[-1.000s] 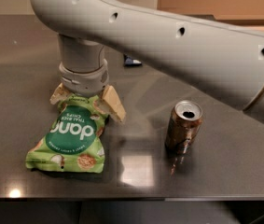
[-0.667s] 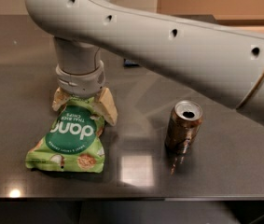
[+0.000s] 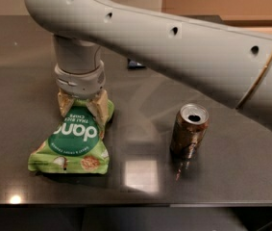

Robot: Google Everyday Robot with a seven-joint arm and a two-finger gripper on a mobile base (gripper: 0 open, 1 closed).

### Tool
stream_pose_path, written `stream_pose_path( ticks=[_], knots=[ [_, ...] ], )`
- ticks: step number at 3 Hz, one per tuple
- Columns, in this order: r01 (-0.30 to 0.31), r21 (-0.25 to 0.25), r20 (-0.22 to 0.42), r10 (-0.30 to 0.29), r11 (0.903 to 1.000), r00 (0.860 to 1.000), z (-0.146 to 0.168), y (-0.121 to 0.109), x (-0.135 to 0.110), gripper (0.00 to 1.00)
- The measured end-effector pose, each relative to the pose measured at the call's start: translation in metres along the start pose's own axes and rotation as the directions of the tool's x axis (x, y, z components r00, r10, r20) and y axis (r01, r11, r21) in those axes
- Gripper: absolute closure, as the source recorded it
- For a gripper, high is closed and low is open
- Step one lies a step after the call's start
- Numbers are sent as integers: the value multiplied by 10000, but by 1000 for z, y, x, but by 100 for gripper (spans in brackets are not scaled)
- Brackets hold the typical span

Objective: Move green rice chip bag near rxbar blueberry

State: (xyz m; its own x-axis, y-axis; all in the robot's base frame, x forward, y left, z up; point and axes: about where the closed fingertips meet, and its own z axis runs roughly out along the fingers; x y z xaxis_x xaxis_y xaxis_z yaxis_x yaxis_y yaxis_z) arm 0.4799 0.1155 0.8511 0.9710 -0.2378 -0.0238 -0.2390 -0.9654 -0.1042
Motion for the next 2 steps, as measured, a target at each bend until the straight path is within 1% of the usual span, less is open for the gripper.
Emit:
stream_pose_path(
  ticks=[1, 2],
  knots=[
    [-580, 330, -68, 582, 9978, 9983, -18, -6, 20, 87],
    [-1561, 998, -348, 1602, 9827, 9865, -54, -11, 61, 100]
  ],
)
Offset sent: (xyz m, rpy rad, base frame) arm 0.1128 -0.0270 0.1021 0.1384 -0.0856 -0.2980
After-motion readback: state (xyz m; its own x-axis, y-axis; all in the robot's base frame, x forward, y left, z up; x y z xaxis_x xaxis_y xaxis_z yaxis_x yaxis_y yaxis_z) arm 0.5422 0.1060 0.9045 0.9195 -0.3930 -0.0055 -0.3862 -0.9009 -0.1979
